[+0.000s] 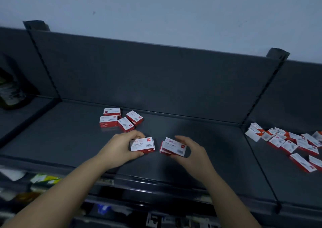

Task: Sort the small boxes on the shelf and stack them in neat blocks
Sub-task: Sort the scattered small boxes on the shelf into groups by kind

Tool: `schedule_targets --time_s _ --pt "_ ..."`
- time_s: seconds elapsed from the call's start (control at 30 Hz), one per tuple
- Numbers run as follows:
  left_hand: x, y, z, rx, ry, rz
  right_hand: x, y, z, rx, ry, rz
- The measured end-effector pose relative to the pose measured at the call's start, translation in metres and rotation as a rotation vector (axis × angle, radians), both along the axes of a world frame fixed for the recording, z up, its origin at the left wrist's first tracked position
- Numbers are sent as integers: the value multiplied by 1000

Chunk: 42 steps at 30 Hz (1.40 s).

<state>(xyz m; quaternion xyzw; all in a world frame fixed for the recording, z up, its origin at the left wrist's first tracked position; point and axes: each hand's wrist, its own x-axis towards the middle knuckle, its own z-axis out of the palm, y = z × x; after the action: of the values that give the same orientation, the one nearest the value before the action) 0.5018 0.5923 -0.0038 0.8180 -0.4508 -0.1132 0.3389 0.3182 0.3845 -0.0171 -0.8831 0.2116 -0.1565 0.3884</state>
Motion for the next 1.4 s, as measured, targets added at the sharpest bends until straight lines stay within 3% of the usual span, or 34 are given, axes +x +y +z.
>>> schedule_targets --time_s 0.4,0.93,1.1,1.27,1.4 --pt "66 37 -12 -43 69 -10 65 47 -3 -27 55 -29" --pt "107 77 -29 -66 106 155 140 79 -6 11 119 81" --pt "135 90 -42 -17 99 150 162 113 -20 6 151 -12" --pt "153 91 -62 -21 127 93 180 140 -40 -130 168 -155" --pt "164 84 -67 -37 -6 65 191 151 -46 -158 183 -299"
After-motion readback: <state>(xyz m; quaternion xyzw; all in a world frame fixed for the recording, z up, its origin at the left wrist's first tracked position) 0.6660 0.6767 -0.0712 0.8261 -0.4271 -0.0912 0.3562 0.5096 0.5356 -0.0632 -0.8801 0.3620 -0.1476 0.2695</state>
